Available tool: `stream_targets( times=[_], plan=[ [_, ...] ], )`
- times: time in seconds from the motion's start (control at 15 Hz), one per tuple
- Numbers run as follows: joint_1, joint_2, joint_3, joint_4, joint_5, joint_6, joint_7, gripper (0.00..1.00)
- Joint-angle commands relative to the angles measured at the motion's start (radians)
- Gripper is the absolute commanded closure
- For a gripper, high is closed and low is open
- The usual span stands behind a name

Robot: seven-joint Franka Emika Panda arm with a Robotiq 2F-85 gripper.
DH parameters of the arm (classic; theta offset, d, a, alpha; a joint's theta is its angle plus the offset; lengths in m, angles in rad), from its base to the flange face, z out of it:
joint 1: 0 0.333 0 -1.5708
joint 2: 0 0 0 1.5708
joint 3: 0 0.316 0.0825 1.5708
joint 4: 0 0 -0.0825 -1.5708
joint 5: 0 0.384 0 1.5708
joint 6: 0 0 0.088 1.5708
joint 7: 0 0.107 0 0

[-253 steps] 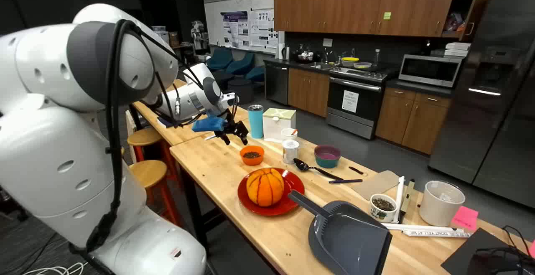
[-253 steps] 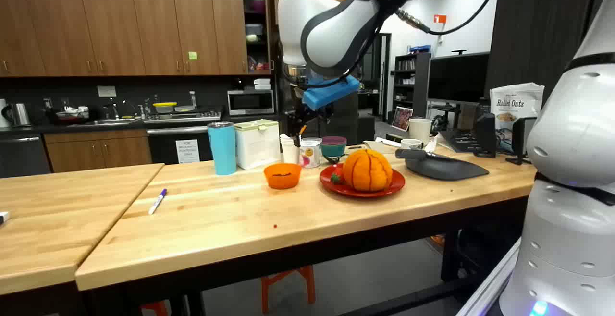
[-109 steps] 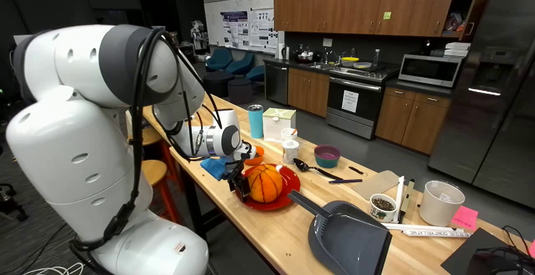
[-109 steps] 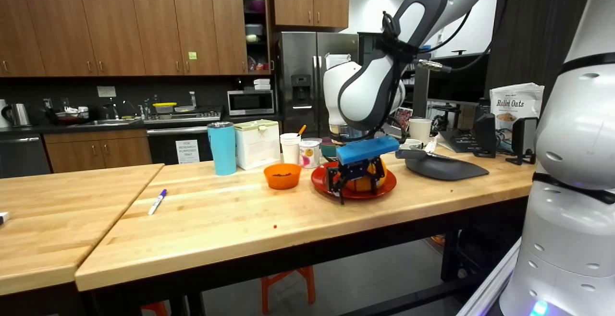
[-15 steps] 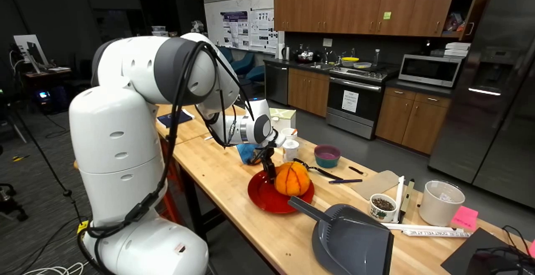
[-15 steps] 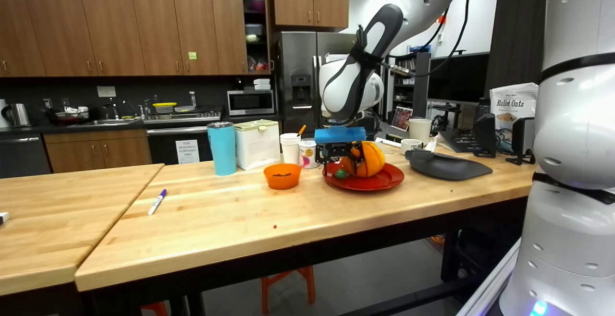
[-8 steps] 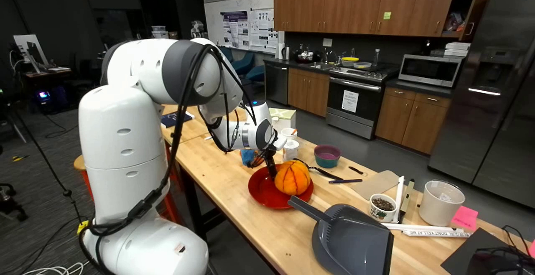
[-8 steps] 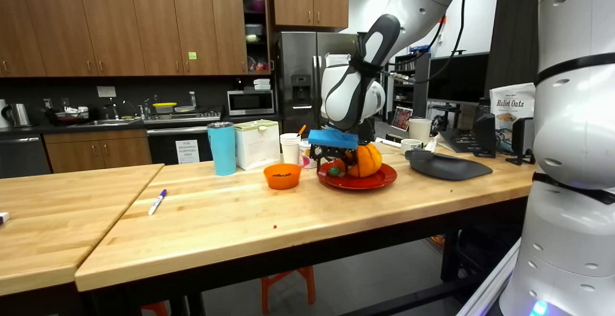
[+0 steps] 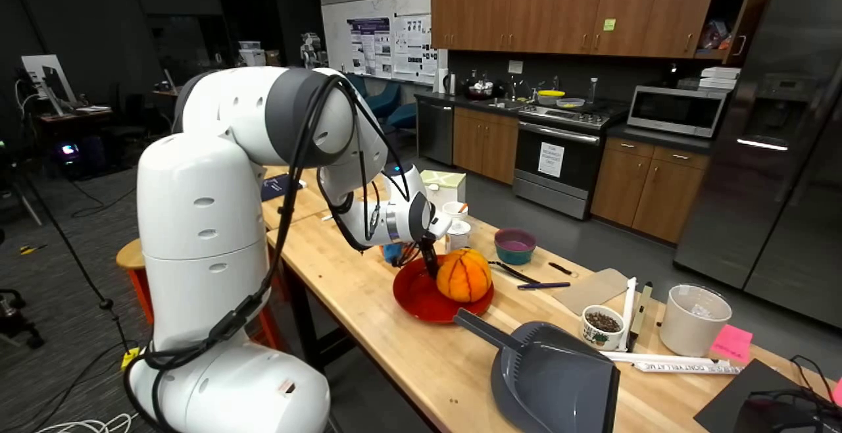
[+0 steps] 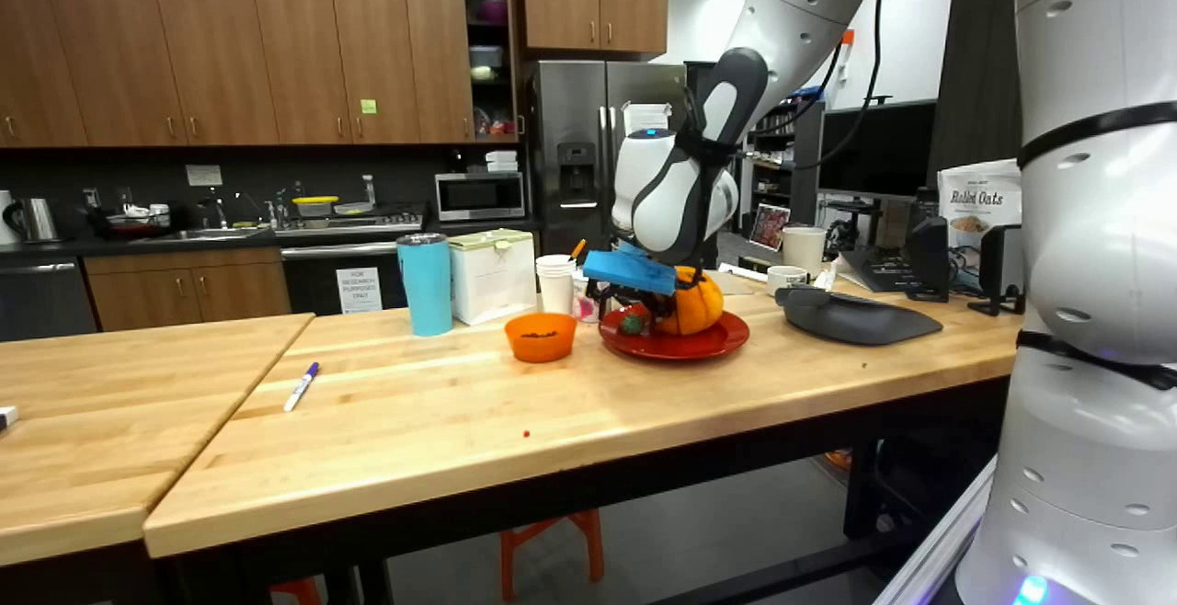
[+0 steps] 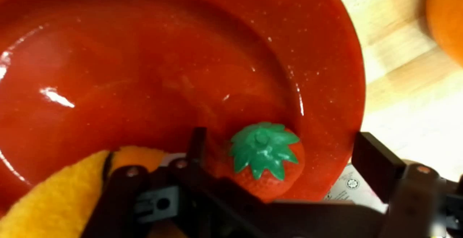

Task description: Push the orange bowl to the left

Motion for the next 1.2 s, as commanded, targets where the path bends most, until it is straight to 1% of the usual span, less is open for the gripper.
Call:
stream_targets(
  times=[0.0,0.13,0.27,0.87,1.13],
  plan=[
    [0.053,-0.024,-0.099,-0.009,-0.185,0.039,0.196,0.0],
    [0.067,-0.029,-0.134,-0.001,-0.265,0.037,0.267,0.0],
    [0.068,-0.023,-0.14,0.006,-0.275,0.045,0.275,0.0],
    [0.083,0.008,-0.101,0.013,-0.183,0.125,0.221,0.0],
    [0.077,0.056,-0.055,0.032,-0.082,0.163,0.149,0.0]
  ],
)
